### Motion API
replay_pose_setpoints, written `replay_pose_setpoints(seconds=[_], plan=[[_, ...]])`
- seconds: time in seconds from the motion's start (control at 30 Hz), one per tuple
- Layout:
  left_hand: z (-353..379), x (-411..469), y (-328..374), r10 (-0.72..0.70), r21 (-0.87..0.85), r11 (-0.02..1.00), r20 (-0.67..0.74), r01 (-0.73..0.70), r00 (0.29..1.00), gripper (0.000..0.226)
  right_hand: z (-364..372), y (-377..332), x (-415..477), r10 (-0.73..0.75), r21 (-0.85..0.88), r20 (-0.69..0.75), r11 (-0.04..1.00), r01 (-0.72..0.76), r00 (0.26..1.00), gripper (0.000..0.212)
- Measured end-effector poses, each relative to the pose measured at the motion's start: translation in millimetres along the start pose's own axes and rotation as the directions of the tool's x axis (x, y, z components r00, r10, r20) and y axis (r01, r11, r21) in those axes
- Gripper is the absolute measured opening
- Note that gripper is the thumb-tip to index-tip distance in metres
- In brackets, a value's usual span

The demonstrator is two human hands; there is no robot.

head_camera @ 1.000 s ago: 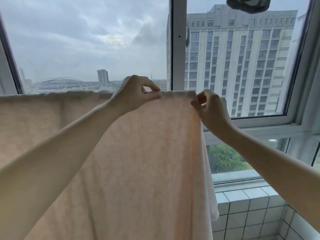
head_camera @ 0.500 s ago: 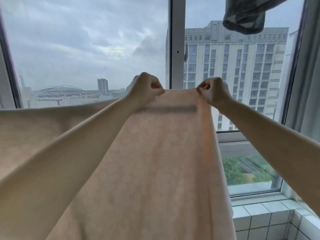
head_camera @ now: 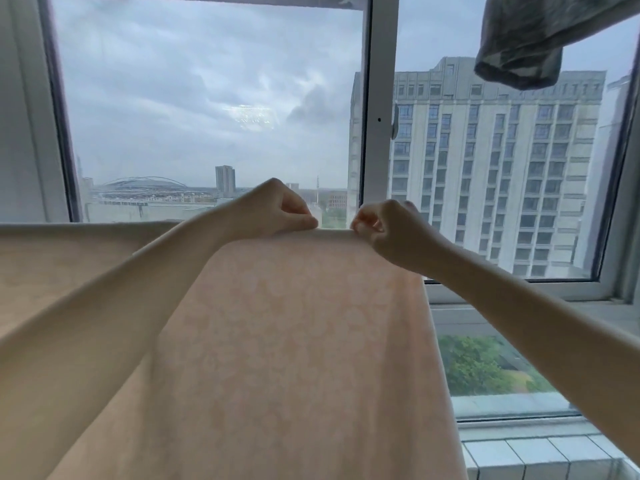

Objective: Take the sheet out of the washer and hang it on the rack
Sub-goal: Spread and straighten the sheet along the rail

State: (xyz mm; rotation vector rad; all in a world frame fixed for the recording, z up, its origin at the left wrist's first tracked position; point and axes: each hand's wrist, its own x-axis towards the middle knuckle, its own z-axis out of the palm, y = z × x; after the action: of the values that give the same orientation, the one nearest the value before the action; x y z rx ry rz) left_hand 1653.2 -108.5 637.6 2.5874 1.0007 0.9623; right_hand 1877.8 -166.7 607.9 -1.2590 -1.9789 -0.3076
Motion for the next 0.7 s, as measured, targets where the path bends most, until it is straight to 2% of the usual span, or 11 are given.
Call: replay_pose_setpoints(seconds=[0.17,0.33,0.5,0.6,0.7], plan=[[-44,-39,-34,-0.095,0.068,0.993,-0.060,0.098,0.994,0.017,17,-33,15,-0.098,-0.096,-0.004,0.991,0.097,0.995,0.017],[-86,-88,-70,-0.161,0.068,0.983,-0.140,0.172,0.977,0.019,45,-75,34,-0.123,-0.071,0.013,0.990,0.123,0.992,0.018],[-122,-130,-109,-0.192,0.137,0.968,-0.133,0.210,0.972,0.037,77,-118,54,-0.126,-0.055,0.030,0.990,0.128,0.992,0.019],[-148,-152,-136,-0.224,0.092,0.966,-0.160,0.240,0.961,0.013,96,-146,62,-0.129,-0.001,0.033,0.992,0.129,0.991,0.021],[-173,-170,-160,-0.229,0.100,0.965,-0.146,0.244,0.963,0.023,114,-169,72,-0.090,-0.025,-0.048,0.996,0.088,0.995,0.017]])
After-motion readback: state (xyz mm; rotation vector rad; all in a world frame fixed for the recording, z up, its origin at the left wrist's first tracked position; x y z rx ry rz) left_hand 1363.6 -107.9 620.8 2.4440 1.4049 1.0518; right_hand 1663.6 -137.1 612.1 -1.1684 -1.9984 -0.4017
